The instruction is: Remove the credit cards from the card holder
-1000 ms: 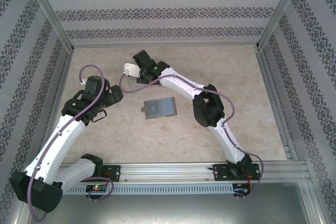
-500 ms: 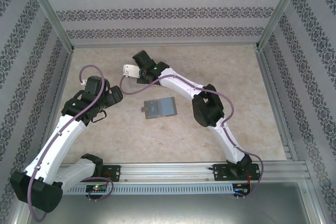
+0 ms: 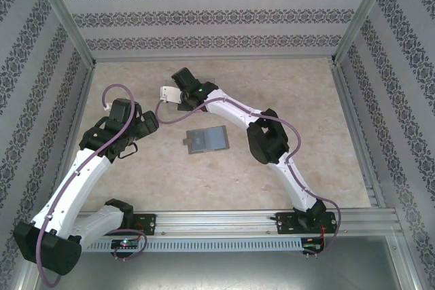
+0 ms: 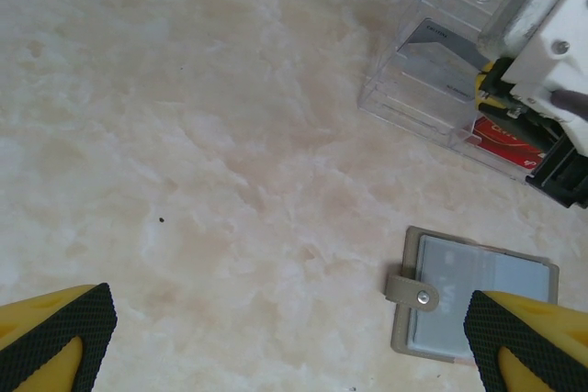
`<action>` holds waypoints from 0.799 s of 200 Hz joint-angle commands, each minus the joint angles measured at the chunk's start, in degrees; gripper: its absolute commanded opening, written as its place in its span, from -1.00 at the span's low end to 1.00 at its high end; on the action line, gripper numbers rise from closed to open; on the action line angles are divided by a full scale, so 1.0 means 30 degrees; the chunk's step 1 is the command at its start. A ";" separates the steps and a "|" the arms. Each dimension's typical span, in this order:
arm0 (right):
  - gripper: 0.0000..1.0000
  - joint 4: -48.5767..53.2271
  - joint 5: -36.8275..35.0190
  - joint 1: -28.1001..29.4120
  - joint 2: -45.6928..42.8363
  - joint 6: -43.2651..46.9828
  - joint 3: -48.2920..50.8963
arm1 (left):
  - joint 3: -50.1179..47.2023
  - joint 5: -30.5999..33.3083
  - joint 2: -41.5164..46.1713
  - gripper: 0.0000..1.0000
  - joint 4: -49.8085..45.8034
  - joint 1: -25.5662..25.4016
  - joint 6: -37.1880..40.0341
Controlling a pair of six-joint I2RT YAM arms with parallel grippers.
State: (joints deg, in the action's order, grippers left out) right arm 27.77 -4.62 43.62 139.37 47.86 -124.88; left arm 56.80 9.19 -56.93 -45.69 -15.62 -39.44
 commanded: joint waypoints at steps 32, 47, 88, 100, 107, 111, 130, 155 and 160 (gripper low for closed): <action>-1.00 -0.0174 0.0043 -0.0085 0.0711 -0.0541 0.0462 | -0.0060 -0.0075 0.0128 0.99 -0.0584 0.0273 0.0116; -0.97 -0.0301 -0.0189 -0.0054 0.0734 -0.0760 0.0523 | -0.0075 -0.0075 0.0121 0.99 -0.0581 0.0310 0.0138; -0.56 -0.1585 -0.2157 -0.0039 0.0766 -0.1612 0.0209 | -0.0196 -0.0189 0.0208 0.99 -0.0532 0.0310 0.0104; -0.52 -0.2187 -0.2926 -0.0093 0.0797 -0.1935 0.0045 | -0.0222 -0.0249 0.0240 0.99 -0.0526 0.0306 0.0095; -0.44 -0.2563 -0.3374 -0.0120 0.0825 -0.2130 0.0025 | -0.0247 -0.0290 0.0280 0.99 -0.0488 0.0298 0.0092; -0.39 -0.2744 -0.3591 -0.0120 0.0835 -0.2163 0.0025 | -0.0252 -0.0323 0.0265 0.99 -0.0501 0.0307 0.0107; -0.34 -0.3267 -0.4336 -0.0111 0.0886 -0.2420 -0.0004 | -0.0324 -0.0426 0.0328 0.99 -0.0473 0.0288 0.0102; -0.33 -0.3540 -0.5195 -0.0169 0.1088 -0.2983 -0.0262 | -0.0421 -0.0510 0.0388 0.99 -0.0472 0.0286 0.0118; -0.33 -0.3565 -0.5337 -0.0167 0.1120 -0.3148 -0.0311 | -0.0459 -0.0536 0.0415 0.99 -0.0451 0.0297 0.0125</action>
State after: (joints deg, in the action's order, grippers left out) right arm 19.59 -15.79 43.62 141.71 41.63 -124.38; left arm 56.36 7.99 -56.82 -45.69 -15.62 -39.44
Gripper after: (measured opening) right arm 0.334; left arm 0.996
